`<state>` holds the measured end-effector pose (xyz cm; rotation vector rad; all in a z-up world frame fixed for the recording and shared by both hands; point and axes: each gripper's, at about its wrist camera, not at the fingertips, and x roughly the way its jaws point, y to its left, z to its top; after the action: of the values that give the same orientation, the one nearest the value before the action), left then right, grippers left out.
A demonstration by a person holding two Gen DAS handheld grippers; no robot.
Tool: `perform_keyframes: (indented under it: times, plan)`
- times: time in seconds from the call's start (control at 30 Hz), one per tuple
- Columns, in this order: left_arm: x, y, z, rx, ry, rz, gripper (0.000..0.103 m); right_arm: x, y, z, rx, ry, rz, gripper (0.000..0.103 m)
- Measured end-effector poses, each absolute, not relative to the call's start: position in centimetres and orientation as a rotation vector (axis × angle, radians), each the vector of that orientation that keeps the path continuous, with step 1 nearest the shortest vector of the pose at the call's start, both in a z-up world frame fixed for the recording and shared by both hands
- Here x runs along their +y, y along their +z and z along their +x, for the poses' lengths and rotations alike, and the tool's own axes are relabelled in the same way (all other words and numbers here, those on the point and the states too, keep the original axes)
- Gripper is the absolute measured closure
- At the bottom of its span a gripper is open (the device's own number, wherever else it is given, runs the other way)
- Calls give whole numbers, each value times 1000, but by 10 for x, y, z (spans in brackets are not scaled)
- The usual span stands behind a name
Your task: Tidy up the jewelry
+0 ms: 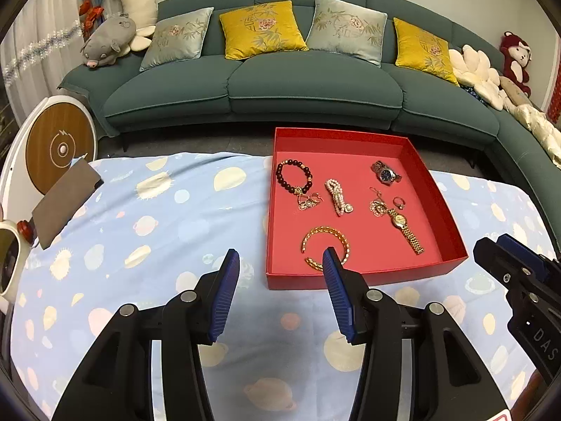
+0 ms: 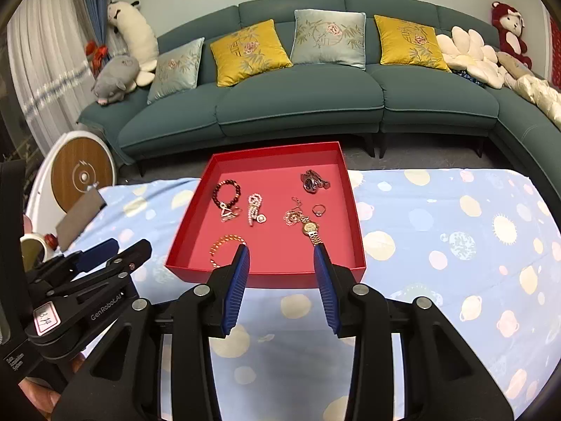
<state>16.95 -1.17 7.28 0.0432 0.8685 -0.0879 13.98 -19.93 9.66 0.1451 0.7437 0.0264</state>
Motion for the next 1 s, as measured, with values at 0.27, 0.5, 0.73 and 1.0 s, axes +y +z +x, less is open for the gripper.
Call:
perform_keyframes:
  times: [0.27,0.5,0.73,1.0]
  plan:
    - [-8,48,185,927,-72,35,55,-198,75,160,801,13,152,66]
    - [-20,44,181,940,-88,64,49,-200,67,159,813,-24,112,50]
    - [-30,49,168,904,-99,104,40,-196,67,149,802,-28,60,43]
    - [-39,52,162,893,-108,120,40,-194,71,140,784,-27,31,40]
